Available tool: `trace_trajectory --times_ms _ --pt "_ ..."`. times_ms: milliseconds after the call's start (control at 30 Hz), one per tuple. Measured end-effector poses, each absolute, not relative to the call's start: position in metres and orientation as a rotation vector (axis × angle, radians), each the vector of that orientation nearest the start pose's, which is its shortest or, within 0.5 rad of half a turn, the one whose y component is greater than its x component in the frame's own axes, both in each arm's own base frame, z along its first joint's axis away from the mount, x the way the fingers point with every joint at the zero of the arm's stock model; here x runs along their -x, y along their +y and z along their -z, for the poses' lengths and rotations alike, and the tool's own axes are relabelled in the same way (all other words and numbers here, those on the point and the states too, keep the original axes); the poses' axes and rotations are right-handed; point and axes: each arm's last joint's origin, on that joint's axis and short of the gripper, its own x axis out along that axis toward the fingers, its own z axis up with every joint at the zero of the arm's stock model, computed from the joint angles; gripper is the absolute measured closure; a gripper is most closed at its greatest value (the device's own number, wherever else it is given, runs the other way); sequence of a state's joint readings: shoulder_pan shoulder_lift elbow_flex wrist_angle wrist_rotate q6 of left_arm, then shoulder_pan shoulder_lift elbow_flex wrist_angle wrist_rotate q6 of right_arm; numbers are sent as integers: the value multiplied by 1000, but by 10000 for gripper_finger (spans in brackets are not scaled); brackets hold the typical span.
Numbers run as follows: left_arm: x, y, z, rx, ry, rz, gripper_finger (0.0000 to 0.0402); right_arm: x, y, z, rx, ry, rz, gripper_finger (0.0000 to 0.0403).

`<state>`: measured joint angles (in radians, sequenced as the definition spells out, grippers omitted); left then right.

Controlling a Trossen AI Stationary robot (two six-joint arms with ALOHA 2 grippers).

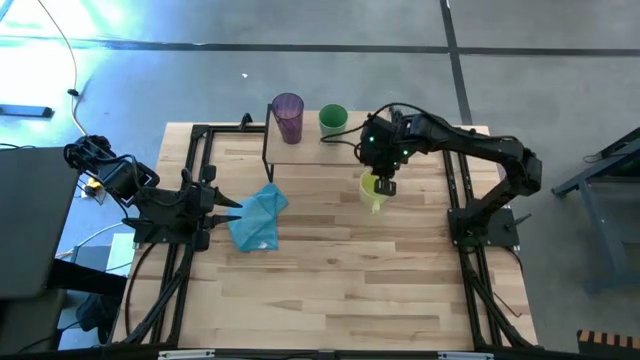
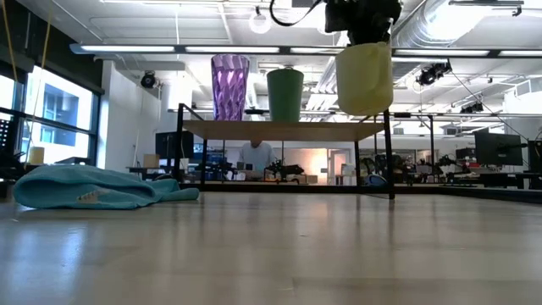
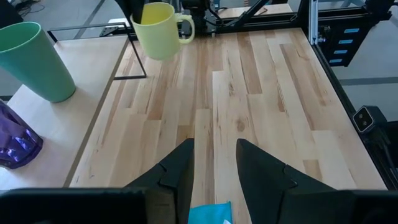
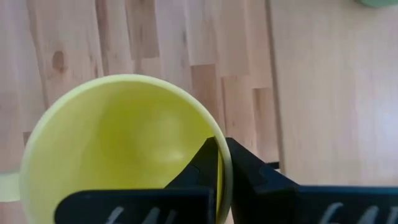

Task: Stack small to large cups/mugs on shelf
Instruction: Put the yellow mug on the shelf

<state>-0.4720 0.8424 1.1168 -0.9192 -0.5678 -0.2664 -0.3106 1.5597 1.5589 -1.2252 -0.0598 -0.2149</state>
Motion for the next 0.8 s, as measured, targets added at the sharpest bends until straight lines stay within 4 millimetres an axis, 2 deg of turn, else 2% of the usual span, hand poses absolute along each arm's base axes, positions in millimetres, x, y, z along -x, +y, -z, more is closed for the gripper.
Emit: trace_trajectory --times_ms 500,600,800 --pt "-130 -49 -370 -59 537 -166 293 -269 -123 -337 -43 1206 117 403" --pt "-130 -49 -370 -59 537 -166 293 -266 -130 -348 -40 1169 122 403" --pt "-130 -49 -370 -59 536 -166 293 -261 -138 -387 22 1044 150 403"
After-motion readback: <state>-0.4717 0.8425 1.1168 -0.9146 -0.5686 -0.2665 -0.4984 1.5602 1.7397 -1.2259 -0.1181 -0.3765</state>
